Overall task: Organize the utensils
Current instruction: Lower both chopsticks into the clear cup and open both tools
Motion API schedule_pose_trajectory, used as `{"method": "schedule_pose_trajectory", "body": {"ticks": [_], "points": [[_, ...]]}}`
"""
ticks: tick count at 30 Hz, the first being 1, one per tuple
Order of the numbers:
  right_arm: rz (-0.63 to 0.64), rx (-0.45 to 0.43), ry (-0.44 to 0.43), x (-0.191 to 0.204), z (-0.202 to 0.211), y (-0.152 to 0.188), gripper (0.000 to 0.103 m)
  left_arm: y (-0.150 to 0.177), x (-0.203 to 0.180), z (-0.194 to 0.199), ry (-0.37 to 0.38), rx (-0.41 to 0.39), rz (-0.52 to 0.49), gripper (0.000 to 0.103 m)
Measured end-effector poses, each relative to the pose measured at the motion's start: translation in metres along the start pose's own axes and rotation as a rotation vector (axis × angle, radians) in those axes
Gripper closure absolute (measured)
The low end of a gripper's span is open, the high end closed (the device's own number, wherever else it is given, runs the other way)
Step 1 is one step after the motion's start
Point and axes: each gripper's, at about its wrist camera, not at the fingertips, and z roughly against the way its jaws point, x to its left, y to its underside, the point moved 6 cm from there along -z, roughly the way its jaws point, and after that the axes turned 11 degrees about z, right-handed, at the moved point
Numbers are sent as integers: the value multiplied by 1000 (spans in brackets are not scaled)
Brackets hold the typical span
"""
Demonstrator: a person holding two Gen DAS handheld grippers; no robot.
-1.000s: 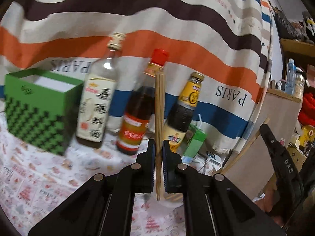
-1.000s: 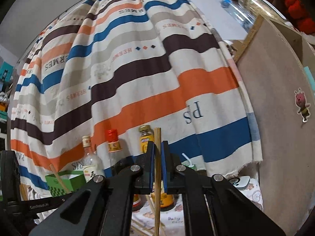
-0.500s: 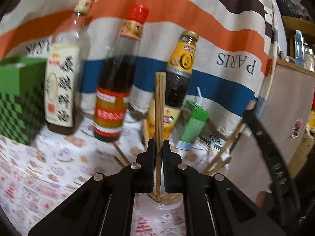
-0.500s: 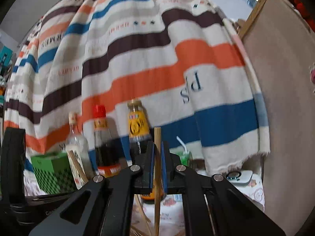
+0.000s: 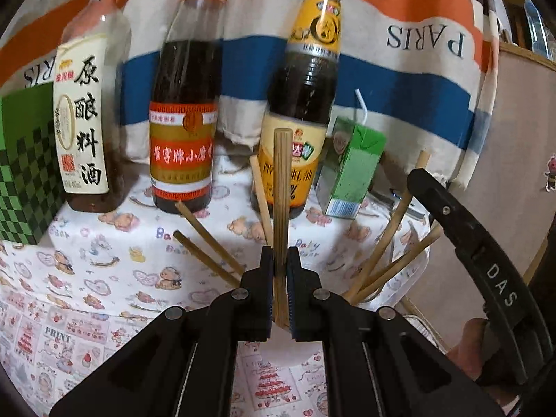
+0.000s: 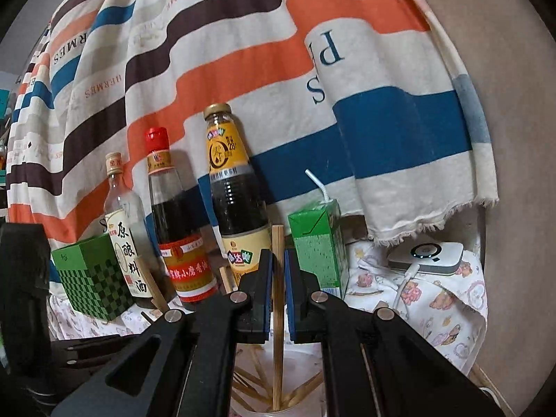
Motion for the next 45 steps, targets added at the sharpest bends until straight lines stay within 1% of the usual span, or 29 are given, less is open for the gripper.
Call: {"method": "schedule_pose_trajectory", "body": {"ticks": [3, 8, 9, 12, 14, 15, 16, 18, 19, 20, 21, 22, 23, 25, 26, 27, 28, 30, 32, 34, 35, 36, 37, 39, 41, 42, 43, 45], "points": [[4, 34, 1, 1, -7, 5, 95, 2, -2, -12, 6, 38, -27, 97], [7, 100, 15, 2, -17, 13, 95, -5, -3, -29, -14, 106, -30, 97], [10, 123, 24, 2, -20, 14, 95, -8, -3, -32, -16, 112, -32, 97], [7, 137, 28, -1, -23, 16, 95, -14, -4, -40, -10, 115, -31, 97], [-14, 132, 2, -5, -24, 17, 95, -17, -3, -44, 14, 117, -12, 97], [-27, 129, -13, -7, -24, 18, 95, -19, -1, -42, 27, 110, -1, 94], [-39, 131, -13, -10, -25, 19, 95, -21, 1, -38, 29, 93, 6, 84], [-63, 136, -2, -16, -26, 20, 94, -28, 7, -25, -17, 11, 2, 72], [-72, 140, -6, -18, -27, 19, 91, -30, 10, -17, -47, -31, -16, 71], [-74, 139, -6, -19, -26, 18, 81, -33, 11, -11, -61, -58, -29, 71], [-80, 129, -4, -22, -24, 16, 74, -34, 12, -3, -57, -77, -38, 70], [-87, 115, 2, -24, -21, 13, 59, -35, 14, 5, -49, -92, -41, 66], [-91, 100, 7, -25, -19, 9, 50, -37, 16, 14, -53, -114, -44, 63], [-81, 73, 20, -26, -12, 1, 48, -42, 20, 33, -73, -165, -50, 51], [-73, 64, 26, -26, -9, -3, 42, -45, 21, 41, -83, -192, -54, 48], [-67, 48, 38, -26, -5, -7, 39, -46, 25, 52, -96, -213, -55, 43], [-67, 33, 50, -26, -1, -11, 34, -49, 28, 59, -114, -230, -57, 41], [-73, 16, 55, -25, 5, -17, 33, -56, 36, 68, -136, -248, -59, 40], [-76, 21, 37, -21, 9, -22, 29, -59, 48, 79, -154, -263, -56, 38], [-89, 25, 16, -15, 12, -25, 27, -58, 59, 88, -172, -274, -60, 29], [-100, 28, 13, -13, 14, -26, 24, -56, 65, 90, -184, -278, -67, 26], [-110, 36, 15, -10, 15, -26, 23, -53, 68, 97, -198, -284, -73, 20], [-118, 51, 11, -7, 15, -26, 23, -51, 73, 101, -218, -286, -77, 18], [-120, 95, -21, 4, 14, -23, 22, -44, 84, 110, -247, -275, -72, 16], [-118, 124, -41, 13, 17, -20, 18, -38, 95, 119, -274, -257, -58, 9], [-119, 135, -47, 19, 20, -18, 18, -35, 100, 123, -285, -253, -52, 4], [-117, 141, -50, 22, 22, -16, 17, -32, 105, 128, -289, -253, -44, 1], [-98, 167, -53, 36, 27, -9, 16, -25, 115, 137, -295, -258, -25, 1]]}}
